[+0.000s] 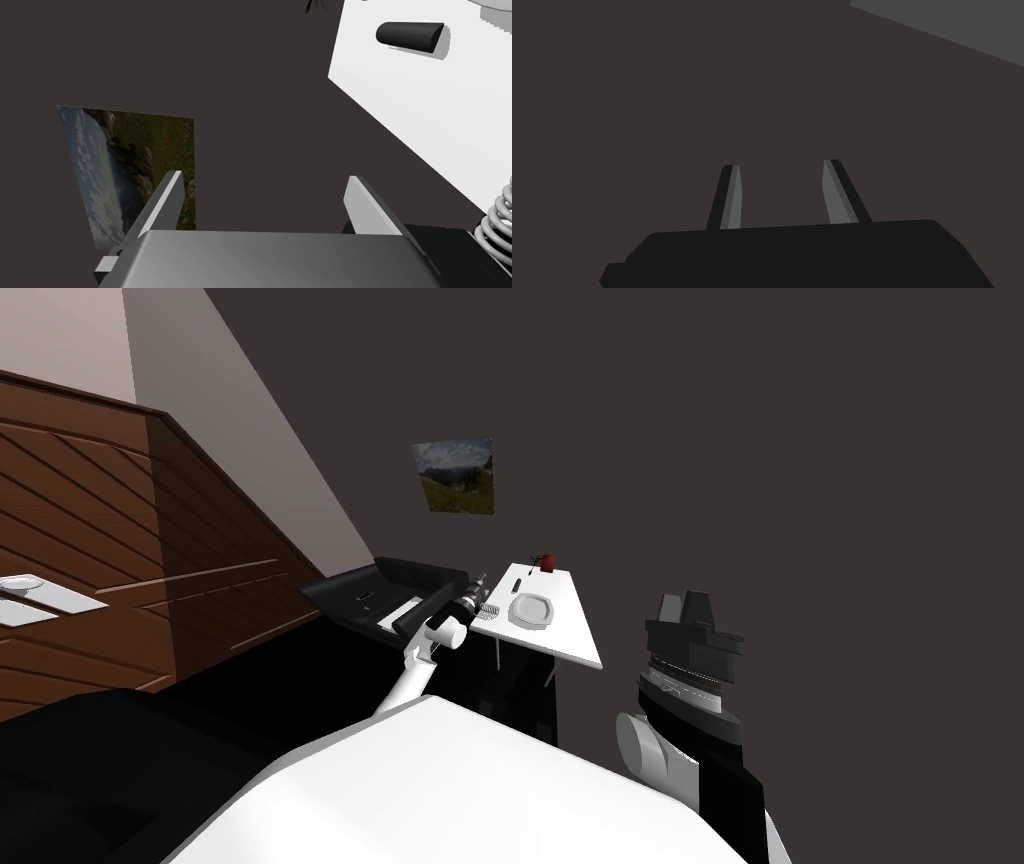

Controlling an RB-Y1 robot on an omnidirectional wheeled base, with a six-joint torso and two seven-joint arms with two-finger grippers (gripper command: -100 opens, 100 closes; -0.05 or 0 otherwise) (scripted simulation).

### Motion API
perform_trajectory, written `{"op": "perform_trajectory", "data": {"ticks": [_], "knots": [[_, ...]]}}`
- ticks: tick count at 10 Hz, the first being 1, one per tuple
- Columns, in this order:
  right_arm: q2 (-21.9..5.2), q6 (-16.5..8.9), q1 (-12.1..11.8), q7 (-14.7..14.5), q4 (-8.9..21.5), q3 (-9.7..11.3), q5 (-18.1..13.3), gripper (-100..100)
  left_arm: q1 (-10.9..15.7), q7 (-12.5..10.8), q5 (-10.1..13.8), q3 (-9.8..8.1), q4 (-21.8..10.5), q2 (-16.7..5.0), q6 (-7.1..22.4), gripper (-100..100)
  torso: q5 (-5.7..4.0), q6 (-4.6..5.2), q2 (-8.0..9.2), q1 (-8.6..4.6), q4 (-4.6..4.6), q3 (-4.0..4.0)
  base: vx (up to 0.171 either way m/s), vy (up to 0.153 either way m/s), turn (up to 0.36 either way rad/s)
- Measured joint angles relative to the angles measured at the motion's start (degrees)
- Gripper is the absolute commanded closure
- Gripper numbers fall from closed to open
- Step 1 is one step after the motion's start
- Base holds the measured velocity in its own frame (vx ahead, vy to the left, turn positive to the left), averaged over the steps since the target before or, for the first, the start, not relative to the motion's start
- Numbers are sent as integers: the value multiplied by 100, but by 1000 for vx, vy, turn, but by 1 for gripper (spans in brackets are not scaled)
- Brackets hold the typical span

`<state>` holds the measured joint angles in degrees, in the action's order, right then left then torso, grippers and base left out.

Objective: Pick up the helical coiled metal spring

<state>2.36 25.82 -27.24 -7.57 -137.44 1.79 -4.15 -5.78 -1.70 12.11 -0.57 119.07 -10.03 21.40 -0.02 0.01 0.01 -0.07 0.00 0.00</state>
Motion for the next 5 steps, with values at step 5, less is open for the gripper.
{"op": "perform_trajectory", "data": {"ticks": [5], "knots": [[0,0,0,0,0,0,0,0,299,73,-37,-51,-146,6,756,-100,1,0,-3,3,0,-2,-3,-10,27]]}}
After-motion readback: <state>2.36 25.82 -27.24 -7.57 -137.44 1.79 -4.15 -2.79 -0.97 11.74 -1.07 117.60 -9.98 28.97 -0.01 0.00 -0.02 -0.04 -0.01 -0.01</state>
